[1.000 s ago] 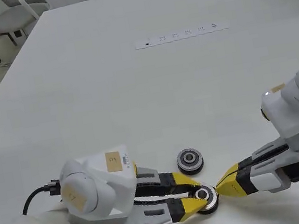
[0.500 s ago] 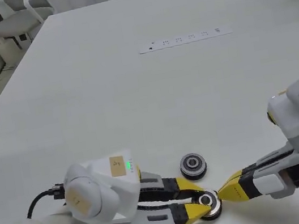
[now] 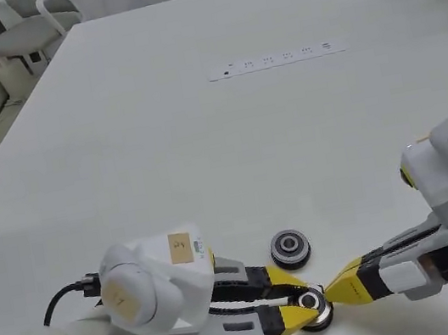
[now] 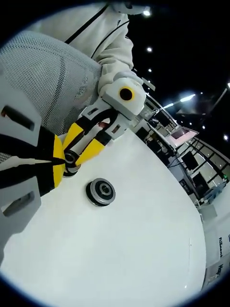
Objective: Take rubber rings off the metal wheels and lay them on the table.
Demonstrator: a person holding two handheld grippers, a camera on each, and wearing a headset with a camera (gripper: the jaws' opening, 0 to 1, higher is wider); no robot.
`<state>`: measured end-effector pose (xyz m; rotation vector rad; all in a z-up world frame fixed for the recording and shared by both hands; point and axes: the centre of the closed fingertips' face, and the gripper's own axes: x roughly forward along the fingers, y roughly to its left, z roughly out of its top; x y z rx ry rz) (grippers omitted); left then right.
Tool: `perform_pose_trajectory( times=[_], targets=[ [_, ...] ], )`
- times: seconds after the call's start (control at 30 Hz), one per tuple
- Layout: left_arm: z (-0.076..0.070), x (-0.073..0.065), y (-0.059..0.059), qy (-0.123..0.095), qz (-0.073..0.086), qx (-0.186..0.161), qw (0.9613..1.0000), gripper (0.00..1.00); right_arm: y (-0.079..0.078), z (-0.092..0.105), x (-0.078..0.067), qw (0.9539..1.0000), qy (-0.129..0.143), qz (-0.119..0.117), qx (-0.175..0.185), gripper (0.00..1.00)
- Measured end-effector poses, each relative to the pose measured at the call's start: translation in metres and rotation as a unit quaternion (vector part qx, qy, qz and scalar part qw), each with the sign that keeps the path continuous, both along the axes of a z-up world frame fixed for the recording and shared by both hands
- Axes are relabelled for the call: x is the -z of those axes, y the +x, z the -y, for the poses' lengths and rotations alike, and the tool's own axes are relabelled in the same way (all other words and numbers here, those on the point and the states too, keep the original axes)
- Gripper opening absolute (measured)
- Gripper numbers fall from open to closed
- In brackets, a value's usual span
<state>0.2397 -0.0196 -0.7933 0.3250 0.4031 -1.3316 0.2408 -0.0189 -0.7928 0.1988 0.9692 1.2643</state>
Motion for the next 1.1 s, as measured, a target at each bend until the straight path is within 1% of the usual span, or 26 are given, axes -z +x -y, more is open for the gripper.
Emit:
perform_pose_trajectory(
  times=[0.27, 0.47, 0.53, 0.63, 0.8, 0.9, 1.0, 1.1],
  targets=[
    [0.0, 0.0, 0.0, 0.001, 0.0, 0.0, 1.0, 0.14, -0.001, -0.002, -0.003, 0.9997, 0.016, -0.017, 0.006, 0.0],
    [0.001, 0.0, 0.0, 0.001, 0.0, -0.001, 1.0, 0.14, -0.004, -0.009, -0.011, 0.9989, 0.041, -0.022, 0.001, 0.0],
    [0.001, 0.0, 0.001, 0.0, 0.0, -0.001, 1.0, 0.14, -0.003, -0.008, -0.01, 0.9992, 0.037, -0.015, -0.002, 0.0],
    [0.001, 0.0, 0.001, 0.003, 0.001, -0.002, 1.0, 0.14, -0.003, -0.007, -0.01, 0.9994, 0.035, -0.01, -0.003, 0.0],
    [0.002, 0.0, 0.0, 0.008, 0.003, 0.0, 1.0, 0.14, -0.002, -0.007, -0.012, 0.999, 0.042, -0.012, -0.001, 0.0],
    [0.002, 0.0, 0.0, 0.008, 0.003, 0.0, 1.0, 0.14, -0.003, -0.008, -0.015, 0.9985, 0.052, -0.02, 0.001, 0.0],
    [0.002, 0.0, -0.001, 0.006, 0.002, 0.002, 1.0, 0.14, -0.004, -0.01, -0.016, 0.9985, 0.053, -0.016, -0.004, 0.0],
    [0.002, 0.0, -0.001, 0.008, 0.001, 0.002, 1.0, 0.14, -0.003, -0.009, -0.015, 0.9987, 0.05, -0.014, -0.003, 0.0]
  ],
)
